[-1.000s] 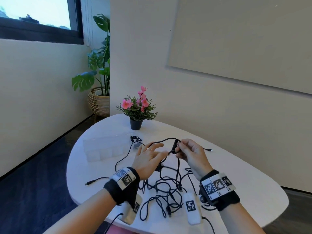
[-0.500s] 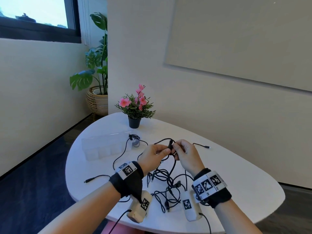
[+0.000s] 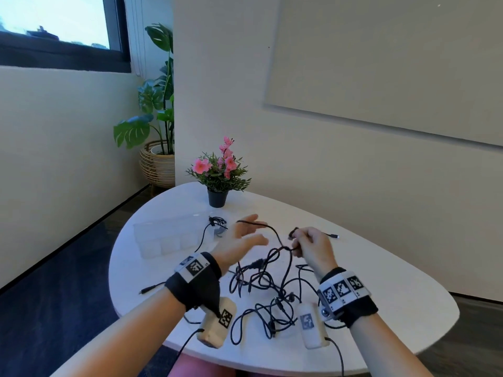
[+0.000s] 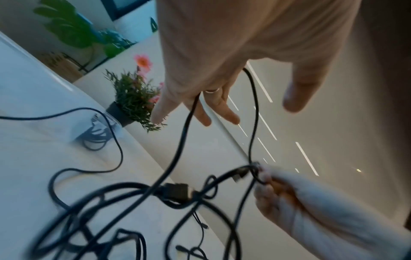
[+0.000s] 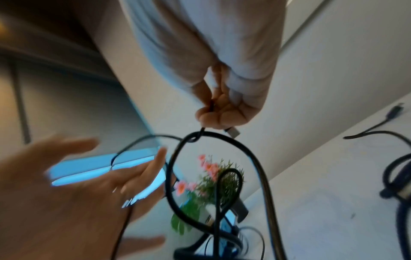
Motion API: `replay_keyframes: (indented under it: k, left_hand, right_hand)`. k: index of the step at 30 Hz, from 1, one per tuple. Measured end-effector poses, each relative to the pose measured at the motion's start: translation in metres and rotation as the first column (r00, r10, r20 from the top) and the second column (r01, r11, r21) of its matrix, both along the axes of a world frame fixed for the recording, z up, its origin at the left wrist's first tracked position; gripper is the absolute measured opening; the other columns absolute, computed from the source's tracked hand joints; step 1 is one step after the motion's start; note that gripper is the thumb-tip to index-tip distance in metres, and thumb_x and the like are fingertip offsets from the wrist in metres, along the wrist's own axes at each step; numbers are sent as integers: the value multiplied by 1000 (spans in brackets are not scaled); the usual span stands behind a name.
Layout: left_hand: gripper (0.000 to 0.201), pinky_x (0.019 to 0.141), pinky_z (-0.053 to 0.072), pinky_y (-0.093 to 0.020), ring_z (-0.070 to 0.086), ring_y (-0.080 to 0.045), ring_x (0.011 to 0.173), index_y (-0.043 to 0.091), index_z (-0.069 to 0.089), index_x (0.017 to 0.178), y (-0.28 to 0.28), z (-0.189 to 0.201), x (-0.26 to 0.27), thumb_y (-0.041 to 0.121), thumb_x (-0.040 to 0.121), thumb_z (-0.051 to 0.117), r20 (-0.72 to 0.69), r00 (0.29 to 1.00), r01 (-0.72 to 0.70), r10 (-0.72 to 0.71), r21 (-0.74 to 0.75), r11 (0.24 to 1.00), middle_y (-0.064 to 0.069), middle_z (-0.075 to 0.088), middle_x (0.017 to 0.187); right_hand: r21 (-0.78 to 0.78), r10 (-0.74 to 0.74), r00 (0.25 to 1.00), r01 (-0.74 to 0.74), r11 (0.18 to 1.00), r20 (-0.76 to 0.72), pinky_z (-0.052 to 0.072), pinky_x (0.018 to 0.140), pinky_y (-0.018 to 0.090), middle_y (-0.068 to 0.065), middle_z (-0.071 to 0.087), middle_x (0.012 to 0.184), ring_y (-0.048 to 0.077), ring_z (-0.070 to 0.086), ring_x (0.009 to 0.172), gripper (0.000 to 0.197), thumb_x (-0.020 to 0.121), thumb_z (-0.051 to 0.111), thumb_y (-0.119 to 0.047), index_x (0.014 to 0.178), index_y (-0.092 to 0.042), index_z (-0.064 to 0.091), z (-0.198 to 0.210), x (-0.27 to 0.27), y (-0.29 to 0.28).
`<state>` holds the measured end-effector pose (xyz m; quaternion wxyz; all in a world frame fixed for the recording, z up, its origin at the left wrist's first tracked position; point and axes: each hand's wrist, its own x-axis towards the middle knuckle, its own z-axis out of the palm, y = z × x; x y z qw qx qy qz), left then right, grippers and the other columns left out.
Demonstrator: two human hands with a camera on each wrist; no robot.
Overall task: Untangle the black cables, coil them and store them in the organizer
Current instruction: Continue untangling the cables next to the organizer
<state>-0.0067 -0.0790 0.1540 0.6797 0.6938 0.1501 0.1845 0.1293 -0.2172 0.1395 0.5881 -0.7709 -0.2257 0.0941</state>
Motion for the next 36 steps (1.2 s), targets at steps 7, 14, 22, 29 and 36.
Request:
replay_keyframes:
  k: [7,14,22,29,36]
  left_hand:
    - [32,94,36,-27,52,-8,107,25,68,103,18,15,-14,36,100,39,170,978,-117,125,-54,992,16,62,109]
    - [41,99,27,-24,39,8,122,34,44,137,4,17,-15,40,97,42,199,980,-23,22,6,1000,29,52,125]
    - [32,101,33,-8,37,16,124,57,60,104,-10,26,-12,30,99,43,280,960,5,-25,72,997,19,42,142]
    - [30,82,47,-35,57,-15,82,20,46,130,69,12,-24,25,102,37,267,803,-463,532,-281,840,1,52,82]
    - [37,76,40,-19,52,-11,87,22,41,138,90,7,-41,24,102,37,204,877,-436,436,-45,899,2,51,81]
  right_hand:
    - [39,-150,988,152,988,-44,44,52,25,7,63,71,14,50,51,23,96,51,-8,75,-9,61,18,39,-28]
    - [104,3,979,18,994,-205,46,64,28,2,50,82,13,50,74,19,87,66,-24,95,-11,55,16,17,-21]
    - [-229,-27,985,67,971,173,38,70,25,4,39,96,20,45,86,42,78,66,-6,109,-9,37,-19,-9,-5]
    - [-147,-279,951,297,943,133,59,62,29,16,70,77,27,70,69,15,79,74,-8,76,-1,61,-24,50,-50]
    - [-298,-482,872,484,823,86,46,64,22,10,72,82,19,62,66,18,76,78,-25,85,-10,73,-18,88,-95]
